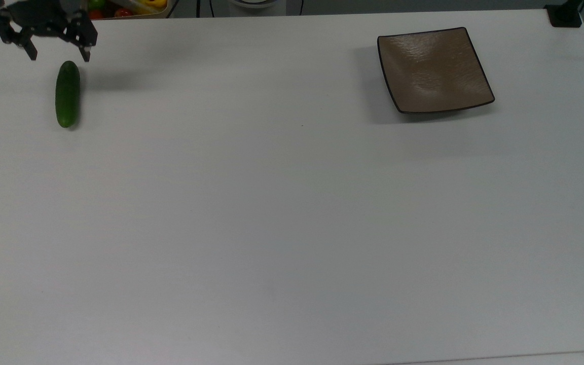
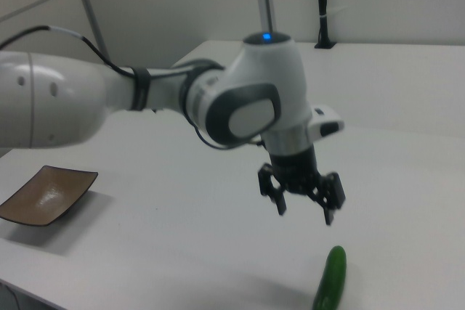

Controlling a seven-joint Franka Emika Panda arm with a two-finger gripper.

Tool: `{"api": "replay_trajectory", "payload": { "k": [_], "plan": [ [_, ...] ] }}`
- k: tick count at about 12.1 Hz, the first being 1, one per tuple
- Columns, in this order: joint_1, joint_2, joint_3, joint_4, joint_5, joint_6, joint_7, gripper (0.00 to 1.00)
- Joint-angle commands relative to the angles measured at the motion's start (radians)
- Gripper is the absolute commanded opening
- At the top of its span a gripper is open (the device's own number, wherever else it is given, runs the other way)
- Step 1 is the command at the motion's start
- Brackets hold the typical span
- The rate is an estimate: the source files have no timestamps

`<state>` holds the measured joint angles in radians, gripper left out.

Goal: Cucumber placed on a ceramic plate
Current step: 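Move the gripper over the green cucumber and lower it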

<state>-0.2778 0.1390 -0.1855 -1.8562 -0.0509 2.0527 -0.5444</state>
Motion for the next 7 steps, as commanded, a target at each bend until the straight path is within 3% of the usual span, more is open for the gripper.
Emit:
{"api": "replay_trajectory", "payload": {
  "k": [1,7],
  "plan": [
    [-0.02,0.053,-0.02,-0.066,-0.007,0.147,-0.047,1.0],
    [-0.046,0.154,-0.031,-0.12,-0.009,0.311,-0.072,1.0]
  ]
}}
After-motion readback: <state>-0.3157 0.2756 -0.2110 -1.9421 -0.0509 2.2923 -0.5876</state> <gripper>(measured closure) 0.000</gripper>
